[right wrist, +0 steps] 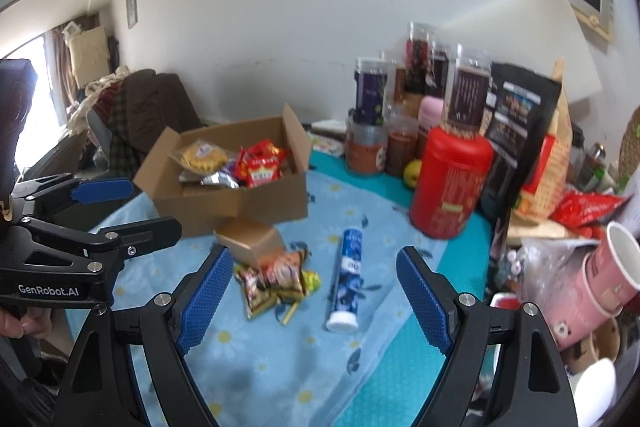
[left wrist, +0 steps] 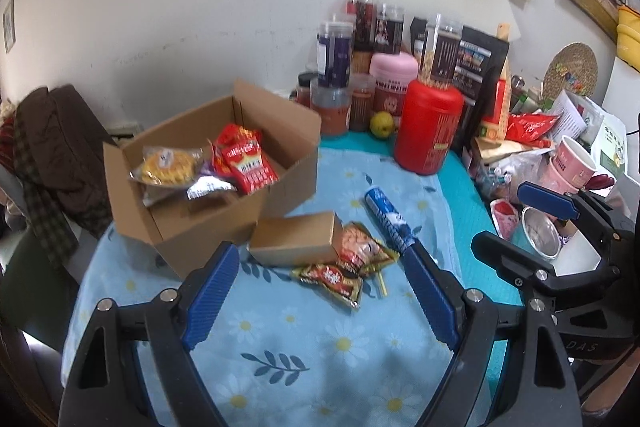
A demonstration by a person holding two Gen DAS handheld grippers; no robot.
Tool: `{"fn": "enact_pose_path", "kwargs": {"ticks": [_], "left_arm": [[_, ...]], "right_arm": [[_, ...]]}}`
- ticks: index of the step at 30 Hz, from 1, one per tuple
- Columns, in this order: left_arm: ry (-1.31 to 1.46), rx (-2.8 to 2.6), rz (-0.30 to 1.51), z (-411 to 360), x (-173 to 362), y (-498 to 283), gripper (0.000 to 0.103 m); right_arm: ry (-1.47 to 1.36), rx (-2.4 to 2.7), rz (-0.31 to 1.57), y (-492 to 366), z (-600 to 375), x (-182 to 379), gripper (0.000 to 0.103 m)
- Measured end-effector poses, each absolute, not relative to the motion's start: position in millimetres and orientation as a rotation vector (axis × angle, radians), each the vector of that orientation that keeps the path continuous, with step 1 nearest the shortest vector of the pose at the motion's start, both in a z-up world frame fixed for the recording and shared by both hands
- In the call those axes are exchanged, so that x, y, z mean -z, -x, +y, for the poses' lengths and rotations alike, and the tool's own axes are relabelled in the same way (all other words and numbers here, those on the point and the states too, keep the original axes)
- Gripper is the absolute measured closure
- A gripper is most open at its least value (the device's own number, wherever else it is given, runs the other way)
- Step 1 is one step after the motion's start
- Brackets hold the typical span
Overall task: Organize snacks
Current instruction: 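Withdraw both tools from the box toward the blue-white tube and snacks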
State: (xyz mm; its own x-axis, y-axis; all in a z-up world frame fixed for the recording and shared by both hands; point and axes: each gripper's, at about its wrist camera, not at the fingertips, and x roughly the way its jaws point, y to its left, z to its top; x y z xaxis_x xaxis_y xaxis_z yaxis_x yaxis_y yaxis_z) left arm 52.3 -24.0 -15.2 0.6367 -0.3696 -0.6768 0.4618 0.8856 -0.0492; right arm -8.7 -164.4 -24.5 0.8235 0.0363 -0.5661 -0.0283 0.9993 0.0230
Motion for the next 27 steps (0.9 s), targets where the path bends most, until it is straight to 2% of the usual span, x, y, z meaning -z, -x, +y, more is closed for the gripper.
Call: {"fn": "enact_pose_path", "kwargs": {"ticks": [22,27], "left_arm": [[-0.044,0.294,0.835,-64.0,73.1,-138.3,0.018],[-0.103,0.246,0.844,-84.5,84.1,-164.0,0.018]], "right_arm": [[-0.033,0.055,0.733,-41.0,-205.5,80.3,0.018],[-0.045,0.066,0.766,-56.2,-217.2,93.2,0.018]]}}
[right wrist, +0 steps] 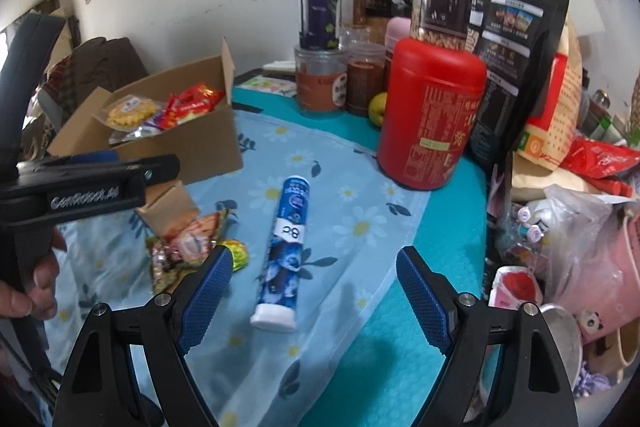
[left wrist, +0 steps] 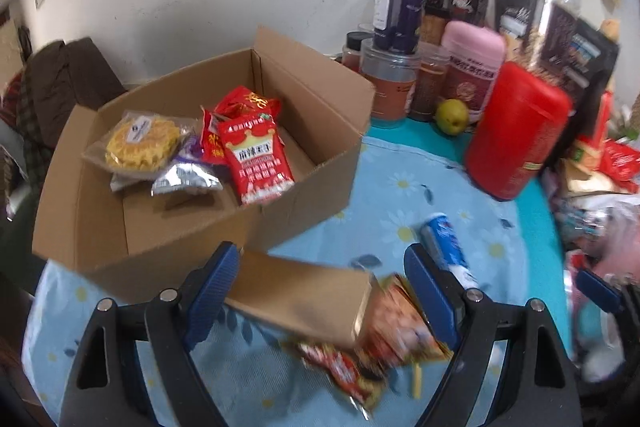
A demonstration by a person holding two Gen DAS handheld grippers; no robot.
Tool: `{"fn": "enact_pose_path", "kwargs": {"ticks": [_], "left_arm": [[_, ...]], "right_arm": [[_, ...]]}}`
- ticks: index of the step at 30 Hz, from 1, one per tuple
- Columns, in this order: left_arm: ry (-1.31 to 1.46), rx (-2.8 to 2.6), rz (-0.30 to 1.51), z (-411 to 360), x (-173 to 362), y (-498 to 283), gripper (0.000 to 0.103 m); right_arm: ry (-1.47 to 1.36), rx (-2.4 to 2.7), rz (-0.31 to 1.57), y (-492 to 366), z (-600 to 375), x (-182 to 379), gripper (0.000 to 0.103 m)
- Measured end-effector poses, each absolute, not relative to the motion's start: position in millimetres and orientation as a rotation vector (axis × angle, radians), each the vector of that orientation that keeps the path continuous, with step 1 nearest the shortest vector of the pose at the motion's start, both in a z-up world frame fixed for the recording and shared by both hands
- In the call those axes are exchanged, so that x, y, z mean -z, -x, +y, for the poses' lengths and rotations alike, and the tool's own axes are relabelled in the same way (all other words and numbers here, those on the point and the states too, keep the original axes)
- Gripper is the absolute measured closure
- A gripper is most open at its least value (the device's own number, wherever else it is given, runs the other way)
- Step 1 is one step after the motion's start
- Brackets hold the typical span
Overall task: Organize snacks
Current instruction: 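Withdraw both tools from the box toward the blue-white tube and snacks, then grasp the gold box with the left tool while the right grasps the blue-white tube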
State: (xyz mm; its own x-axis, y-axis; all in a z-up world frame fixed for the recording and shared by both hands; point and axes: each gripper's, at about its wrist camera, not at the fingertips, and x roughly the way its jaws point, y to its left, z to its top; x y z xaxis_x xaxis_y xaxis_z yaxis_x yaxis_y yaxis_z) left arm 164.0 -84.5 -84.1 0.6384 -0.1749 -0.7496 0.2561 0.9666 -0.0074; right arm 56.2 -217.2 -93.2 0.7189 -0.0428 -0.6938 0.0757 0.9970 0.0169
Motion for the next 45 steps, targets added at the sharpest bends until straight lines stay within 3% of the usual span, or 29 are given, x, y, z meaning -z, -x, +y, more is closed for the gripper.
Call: {"fn": "enact_pose_path", "kwargs": {"ticks": [7,22,29,33,34,36,37,40,45], "left_arm": [[-0.204,0.173,0.914,-91.6,111.4,-181.6,0.018],[-0.286,0.077,0.958,-47.1,139.3,-142.2,0.018],[-0.206,0.067,1.012,-19.2,149.7,-137.6,0.018],[-0.148,0.098,1.015,-7.9,151.1,-136.7,0.018],[-0.131,0.111,1.009,-4.8,150.8,-137.0,0.019],[-0.114,0.147,0.999,-1.1,151.3,-133.8,0.037],[-0.123,0.158,1.009,-1.9,152.5,-132.8,0.052],[-0.165,0.181,0.997,-7.1,151.0,-126.4,0.058],[-0.162,0.232,1.001,-7.9,148.1,-106.2,0.058]], "right_arm": [[-0.055,0.059,0.794,-66.3,-221.1,104.0,0.018],[-0.059,0.041,0.848,-79.7,-213.5,126.1,0.019],[-0.003,0.029,0.889,-85.1,-198.5,142.0,0.044],[-0.025,0.019,0.912,-86.1,-199.3,147.5,0.074],[-0.037,0.018,0.913,-85.3,-199.6,148.0,0.074],[-0.023,0.018,0.911,-82.4,-196.7,147.7,0.074],[-0.015,0.015,0.912,-80.7,-194.5,147.7,0.074],[-0.004,0.005,0.916,-75.1,-189.0,147.5,0.074],[-0.002,0.01,0.922,-60.0,-184.1,146.3,0.074]]}}
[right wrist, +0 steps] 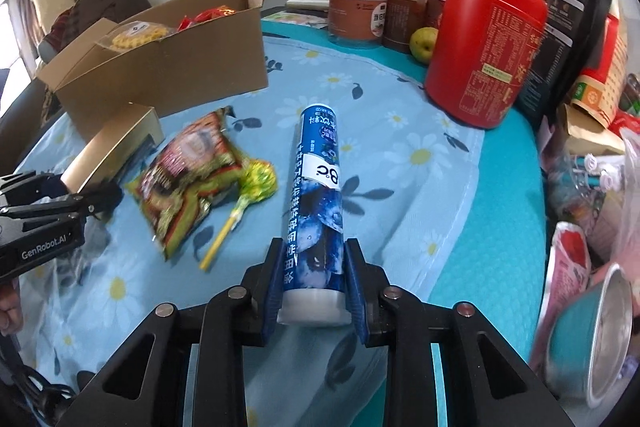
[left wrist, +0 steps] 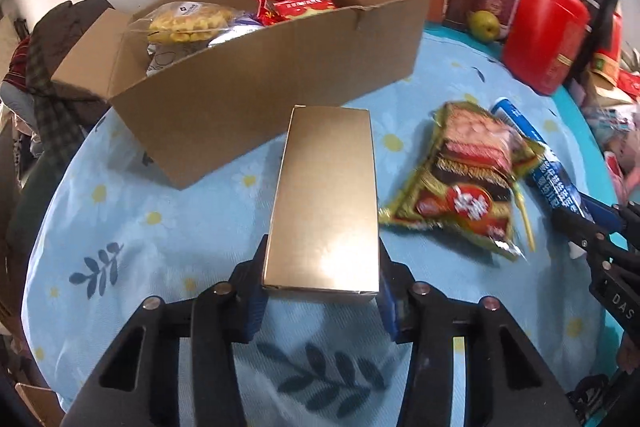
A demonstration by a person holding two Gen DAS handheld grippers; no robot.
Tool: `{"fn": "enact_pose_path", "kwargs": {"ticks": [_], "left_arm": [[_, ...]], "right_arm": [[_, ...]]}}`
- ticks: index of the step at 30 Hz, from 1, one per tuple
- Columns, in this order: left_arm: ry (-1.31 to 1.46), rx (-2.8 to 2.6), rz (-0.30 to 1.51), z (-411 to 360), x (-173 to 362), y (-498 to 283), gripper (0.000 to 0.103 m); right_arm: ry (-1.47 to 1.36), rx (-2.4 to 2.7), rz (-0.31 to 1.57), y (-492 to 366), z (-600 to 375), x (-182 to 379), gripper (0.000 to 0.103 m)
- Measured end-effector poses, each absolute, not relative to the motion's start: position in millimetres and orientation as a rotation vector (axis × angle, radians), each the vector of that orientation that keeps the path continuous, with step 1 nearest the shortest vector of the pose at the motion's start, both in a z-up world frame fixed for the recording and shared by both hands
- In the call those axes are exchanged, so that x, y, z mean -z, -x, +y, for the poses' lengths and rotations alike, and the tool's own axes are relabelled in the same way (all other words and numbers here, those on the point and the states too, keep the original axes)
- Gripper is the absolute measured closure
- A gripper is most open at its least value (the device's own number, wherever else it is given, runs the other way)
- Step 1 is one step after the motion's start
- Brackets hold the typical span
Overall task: Organize snacks
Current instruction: 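Grasp the gold box with the left tool while the right grasps the blue-white tube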
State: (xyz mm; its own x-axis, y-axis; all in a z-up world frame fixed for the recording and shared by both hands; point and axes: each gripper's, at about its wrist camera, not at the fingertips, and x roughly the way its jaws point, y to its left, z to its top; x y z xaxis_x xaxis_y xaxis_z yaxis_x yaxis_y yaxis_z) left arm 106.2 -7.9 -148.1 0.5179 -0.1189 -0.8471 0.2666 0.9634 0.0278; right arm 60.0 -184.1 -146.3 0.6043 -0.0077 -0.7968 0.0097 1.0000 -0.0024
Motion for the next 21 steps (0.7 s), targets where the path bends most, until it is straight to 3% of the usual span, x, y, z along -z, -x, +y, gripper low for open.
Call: {"fn": "enact_pose_path", "kwargs": {"ticks": [21], "left_arm": [[-0.172,0.396,1.059,3.8,138.0,-4.5,0.058]], "right_arm": [[0.005,-0.053,0.951,35.8,-146.5,142.1,0.074]]}}
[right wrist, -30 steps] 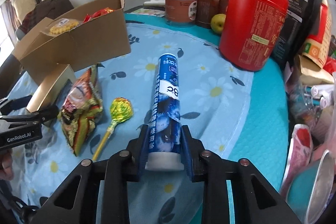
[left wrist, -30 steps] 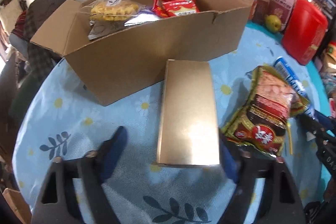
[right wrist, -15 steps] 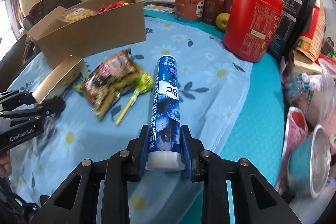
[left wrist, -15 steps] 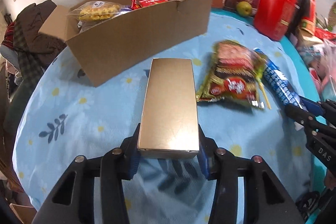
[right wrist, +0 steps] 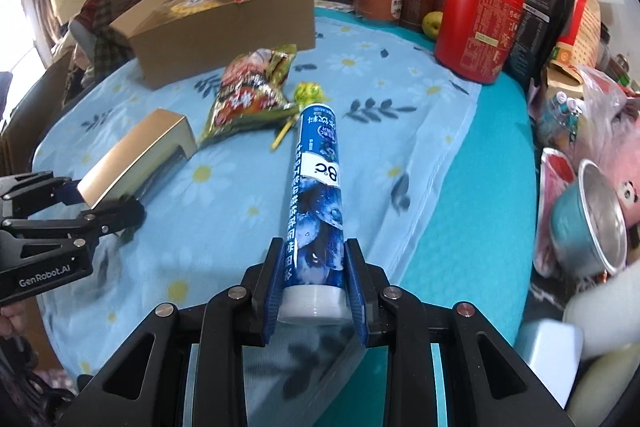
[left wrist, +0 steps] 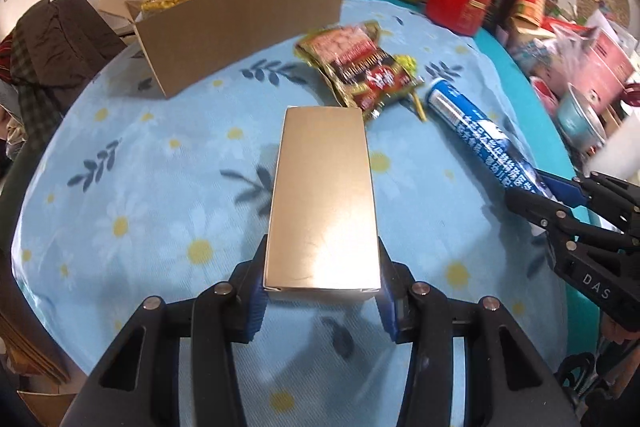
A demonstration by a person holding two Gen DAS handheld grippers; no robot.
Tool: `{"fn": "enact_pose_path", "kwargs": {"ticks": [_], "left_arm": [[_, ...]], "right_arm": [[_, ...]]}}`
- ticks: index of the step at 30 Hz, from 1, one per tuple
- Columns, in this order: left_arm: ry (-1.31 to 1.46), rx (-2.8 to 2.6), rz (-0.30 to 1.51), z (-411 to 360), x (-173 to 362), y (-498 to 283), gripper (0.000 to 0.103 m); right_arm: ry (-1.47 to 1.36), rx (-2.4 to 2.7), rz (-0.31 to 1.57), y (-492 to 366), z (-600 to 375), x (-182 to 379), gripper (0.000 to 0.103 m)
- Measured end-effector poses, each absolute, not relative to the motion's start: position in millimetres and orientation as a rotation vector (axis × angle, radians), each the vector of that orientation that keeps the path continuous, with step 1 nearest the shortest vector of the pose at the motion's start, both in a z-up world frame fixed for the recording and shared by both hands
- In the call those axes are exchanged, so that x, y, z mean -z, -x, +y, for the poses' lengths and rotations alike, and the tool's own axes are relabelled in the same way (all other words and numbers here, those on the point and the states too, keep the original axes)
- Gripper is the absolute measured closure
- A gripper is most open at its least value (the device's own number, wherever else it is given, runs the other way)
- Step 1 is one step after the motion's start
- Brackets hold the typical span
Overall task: Organize snacks
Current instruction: 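Grasp the gold box with the left tool while the right grasps the blue-white tube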
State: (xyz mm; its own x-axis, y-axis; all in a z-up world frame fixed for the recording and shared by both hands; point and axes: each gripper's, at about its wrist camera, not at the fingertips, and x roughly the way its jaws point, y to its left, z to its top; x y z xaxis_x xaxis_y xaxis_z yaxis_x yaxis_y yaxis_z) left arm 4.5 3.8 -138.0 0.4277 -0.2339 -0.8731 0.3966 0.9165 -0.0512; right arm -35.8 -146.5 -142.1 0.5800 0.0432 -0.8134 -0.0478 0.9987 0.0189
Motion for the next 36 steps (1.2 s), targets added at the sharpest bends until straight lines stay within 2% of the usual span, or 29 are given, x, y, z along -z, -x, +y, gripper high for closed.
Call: {"fn": "enact_pose_path", "kwargs": {"ticks": [8,10,12,14,15,17,25,27,29,31,36], "left_arm": [[-0.179,0.404,1.081,-3.8,145.1,-3.5,0.057],[-0.203,0.393,1.078,-8.3,146.4,-6.0,0.055],[-0.231,0.383,1.064,-13.1,147.3,-8.8,0.05],[-0.23,0.37,1.067,-15.4,148.1,-14.2,0.04],[-0.225,0.366,1.072,-15.3,148.6,-17.3,0.039],[-0.219,0.359,1.069,-16.0,149.5,-22.8,0.037],[-0.214,0.356,1.044,-16.9,150.8,-30.5,0.036],[-0.219,0.36,1.035,-19.5,150.3,-30.4,0.042],[-0.209,0.373,1.022,-20.0,149.5,-30.5,0.058],[-0.215,0.365,1.01,-20.8,149.3,-31.5,0.059],[-0.205,0.372,1.021,-19.5,148.1,-34.5,0.059]], "right_arm": [[0.01,-0.102,0.975,47.1,-139.3,144.9,0.073],[0.005,-0.107,0.975,44.9,-139.6,145.0,0.064],[-0.008,-0.127,0.965,43.1,-138.5,143.0,0.048],[-0.007,-0.129,0.959,39.2,-136.8,140.4,0.042],[0.0,-0.126,0.955,36.1,-136.3,139.4,0.04],[0.014,-0.116,0.947,28.6,-137.1,138.8,0.04],[0.013,-0.111,0.955,7.7,-140.8,145.8,0.041],[0.016,-0.109,0.963,5.4,-139.4,149.6,0.058],[0.014,-0.115,0.979,3.1,-139.0,155.1,0.063],[0.043,-0.106,0.966,4.1,-136.5,156.8,0.07],[0.018,-0.111,0.963,4.4,-141.1,156.9,0.073]]}}
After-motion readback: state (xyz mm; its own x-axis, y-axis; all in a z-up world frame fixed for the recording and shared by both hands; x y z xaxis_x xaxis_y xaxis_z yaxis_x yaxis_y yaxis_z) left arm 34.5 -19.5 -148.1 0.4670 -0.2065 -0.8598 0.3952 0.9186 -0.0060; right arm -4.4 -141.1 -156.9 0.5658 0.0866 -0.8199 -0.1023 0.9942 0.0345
